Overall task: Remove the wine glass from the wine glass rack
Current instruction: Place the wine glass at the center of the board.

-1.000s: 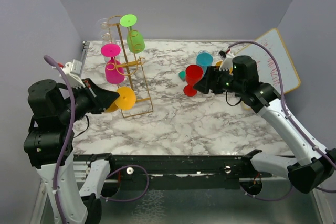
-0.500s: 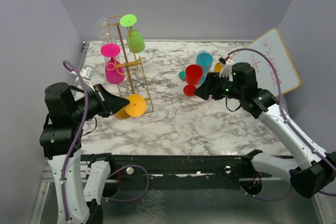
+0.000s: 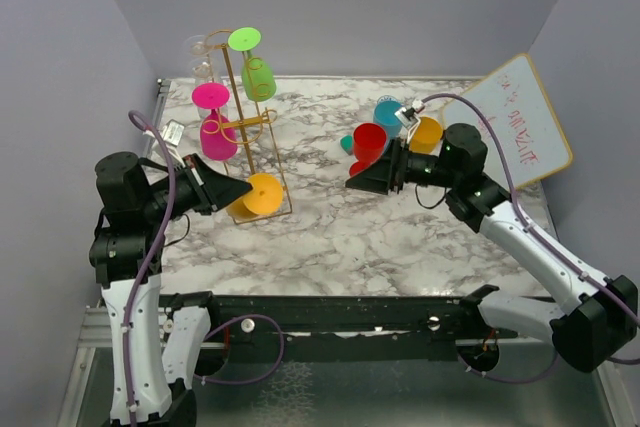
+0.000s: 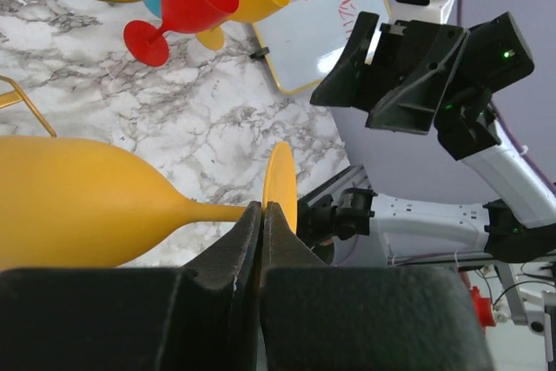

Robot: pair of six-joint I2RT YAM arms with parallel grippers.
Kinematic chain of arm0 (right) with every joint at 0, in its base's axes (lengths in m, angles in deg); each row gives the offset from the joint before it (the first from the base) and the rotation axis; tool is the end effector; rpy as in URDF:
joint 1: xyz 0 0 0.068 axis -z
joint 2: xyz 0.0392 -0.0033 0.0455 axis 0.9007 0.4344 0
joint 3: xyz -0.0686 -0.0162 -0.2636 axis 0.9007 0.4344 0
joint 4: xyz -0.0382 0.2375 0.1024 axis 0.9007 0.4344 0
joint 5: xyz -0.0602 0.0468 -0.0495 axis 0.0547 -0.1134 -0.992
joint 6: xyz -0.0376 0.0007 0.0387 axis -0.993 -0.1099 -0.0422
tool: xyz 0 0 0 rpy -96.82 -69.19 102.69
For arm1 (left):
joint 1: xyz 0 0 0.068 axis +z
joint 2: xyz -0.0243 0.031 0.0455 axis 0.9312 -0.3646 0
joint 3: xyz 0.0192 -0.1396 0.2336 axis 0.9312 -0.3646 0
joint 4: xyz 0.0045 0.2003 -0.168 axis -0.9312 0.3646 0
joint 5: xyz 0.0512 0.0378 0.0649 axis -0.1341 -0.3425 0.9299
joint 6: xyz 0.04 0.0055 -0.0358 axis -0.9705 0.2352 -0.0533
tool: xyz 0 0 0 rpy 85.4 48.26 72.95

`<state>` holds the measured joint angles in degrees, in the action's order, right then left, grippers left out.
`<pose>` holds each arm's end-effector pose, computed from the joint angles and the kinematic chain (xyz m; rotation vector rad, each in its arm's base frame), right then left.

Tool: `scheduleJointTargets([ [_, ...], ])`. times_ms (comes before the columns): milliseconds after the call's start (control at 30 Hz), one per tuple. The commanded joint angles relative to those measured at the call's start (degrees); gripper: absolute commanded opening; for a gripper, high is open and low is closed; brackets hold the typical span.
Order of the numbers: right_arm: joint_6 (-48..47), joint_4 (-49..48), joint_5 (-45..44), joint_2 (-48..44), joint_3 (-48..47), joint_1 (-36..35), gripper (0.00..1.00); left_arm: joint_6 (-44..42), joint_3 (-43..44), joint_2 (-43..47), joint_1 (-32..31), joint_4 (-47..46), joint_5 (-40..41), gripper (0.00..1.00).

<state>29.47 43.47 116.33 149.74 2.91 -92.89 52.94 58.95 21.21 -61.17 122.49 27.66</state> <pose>0.2069 0.1421 0.3485 -0.4280 1.9179 1.5622 0.1101 -0.0146 0.4098 -0.0230 1.9549 -1.1948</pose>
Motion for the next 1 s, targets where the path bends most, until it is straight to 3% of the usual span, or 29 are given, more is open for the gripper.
scheduleJointTargets([
  [0,13.5,-18.5,7.5,2.1,1.3,-3.9,0.69,4.7,-3.4,0.7,0.3,-8.8,-3.3,0.00],
  [367,17.1,-22.9,1.1,13.7,-6.8,-13.9,0.67,2.2,-1.7,-2.8,-0.4,-9.8,-3.1,0.00],
  [533,15.4,-19.4,-2.8,19.3,-11.9,-16.4,0.64,2.3,-1.3,-2.5,-0.5,-10.0,-3.2,0.00],
  [767,16.6,-22.8,-1.8,25.4,-15.9,-18.2,0.59,2.5,-1.6,-2.3,-1.0,-10.7,-4.5,0.00],
  [900,17.4,-25.2,-1.3,26.9,-16.5,-18.4,0.39,2.3,-2.0,-2.6,-1.2,-11.2,-4.4,0.00],
  [967,18.8,-27.5,0.0,27.6,-16.6,-18.4,0.25,2.2,-2.4,-2.6,-1.2,-11.7,-4.5,0.00],
])
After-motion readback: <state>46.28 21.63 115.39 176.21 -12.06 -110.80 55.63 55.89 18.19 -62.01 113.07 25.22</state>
